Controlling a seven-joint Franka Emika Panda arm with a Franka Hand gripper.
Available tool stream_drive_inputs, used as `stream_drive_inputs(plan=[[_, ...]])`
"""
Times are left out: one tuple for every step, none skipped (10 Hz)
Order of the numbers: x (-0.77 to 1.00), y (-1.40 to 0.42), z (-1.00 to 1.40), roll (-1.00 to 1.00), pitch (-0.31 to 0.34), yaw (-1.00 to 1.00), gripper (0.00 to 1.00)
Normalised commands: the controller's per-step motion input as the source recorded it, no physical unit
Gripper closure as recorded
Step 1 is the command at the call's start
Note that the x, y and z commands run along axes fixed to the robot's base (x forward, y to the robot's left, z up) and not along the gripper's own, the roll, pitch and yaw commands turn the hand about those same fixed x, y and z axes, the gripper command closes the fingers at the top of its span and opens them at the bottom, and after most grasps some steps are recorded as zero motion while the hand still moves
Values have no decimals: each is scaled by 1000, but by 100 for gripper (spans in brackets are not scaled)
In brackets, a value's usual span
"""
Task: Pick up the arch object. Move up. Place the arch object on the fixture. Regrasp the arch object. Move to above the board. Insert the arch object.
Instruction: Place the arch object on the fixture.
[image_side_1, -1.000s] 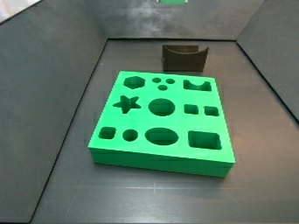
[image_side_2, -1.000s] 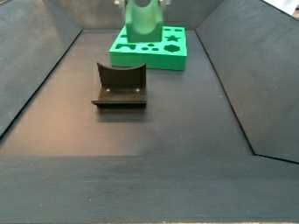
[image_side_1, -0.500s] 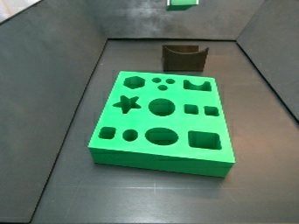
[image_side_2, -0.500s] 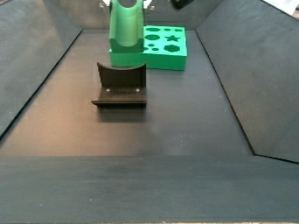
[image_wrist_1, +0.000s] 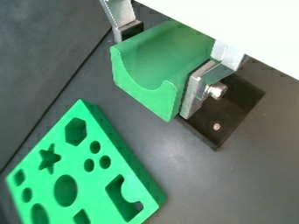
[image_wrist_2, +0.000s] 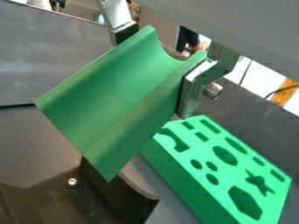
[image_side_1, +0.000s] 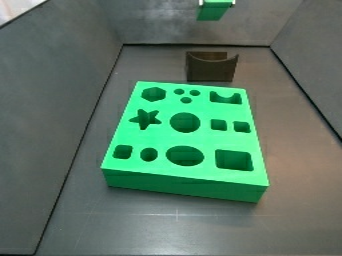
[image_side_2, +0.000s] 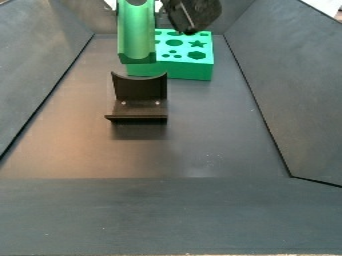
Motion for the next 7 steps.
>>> stream_drive_inputs(plan=[[125, 129, -1000, -1000, 215, -41, 100], [130, 134, -1000, -1000, 216, -54, 100], [144, 139, -1000, -971, 245, -101, 100], [165, 136, -1000, -768, 228, -147, 100], [172, 137, -1000, -606, 195, -179, 100], [177, 142, -1000, -384, 146, -210, 100], [184, 135, -1000, -251, 105, -219, 100]])
